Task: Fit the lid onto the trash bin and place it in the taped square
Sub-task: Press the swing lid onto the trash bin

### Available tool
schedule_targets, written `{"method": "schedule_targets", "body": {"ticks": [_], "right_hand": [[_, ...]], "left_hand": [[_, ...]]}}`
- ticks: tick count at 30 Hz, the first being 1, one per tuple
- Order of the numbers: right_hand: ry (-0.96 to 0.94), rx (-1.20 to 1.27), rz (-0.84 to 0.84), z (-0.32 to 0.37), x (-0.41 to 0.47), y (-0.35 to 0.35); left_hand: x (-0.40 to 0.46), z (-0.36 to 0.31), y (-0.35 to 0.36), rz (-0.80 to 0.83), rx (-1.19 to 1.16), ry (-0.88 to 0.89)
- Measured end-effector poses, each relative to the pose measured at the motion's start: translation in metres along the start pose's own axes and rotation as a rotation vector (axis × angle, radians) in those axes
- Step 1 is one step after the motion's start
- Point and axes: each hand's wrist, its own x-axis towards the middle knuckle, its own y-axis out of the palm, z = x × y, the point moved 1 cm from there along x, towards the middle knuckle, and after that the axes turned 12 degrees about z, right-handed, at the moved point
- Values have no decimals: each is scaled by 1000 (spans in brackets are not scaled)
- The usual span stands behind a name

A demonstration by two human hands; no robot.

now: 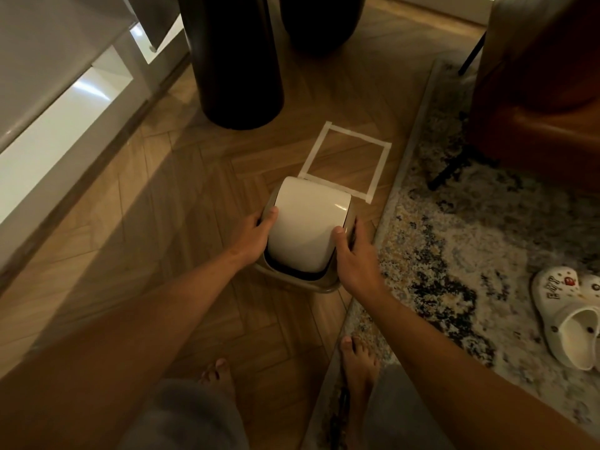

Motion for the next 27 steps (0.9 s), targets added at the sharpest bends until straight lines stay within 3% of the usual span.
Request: {"method": "schedule_targets", "body": {"ticks": [11,17,21,27], "right_hand": [[52,219,80,-9,-6,-6],[113,180,39,-31,-19,-12],[251,192,65,-44,-19,-5],[345,246,81,-60,-22,4]], "left_hand": [[-7,1,-13,69,15,-22],[-9,17,-24,-29,23,-130],[-15,28,-19,38,-168,-209],[-18,40,-15,27,-239,-264]]}}
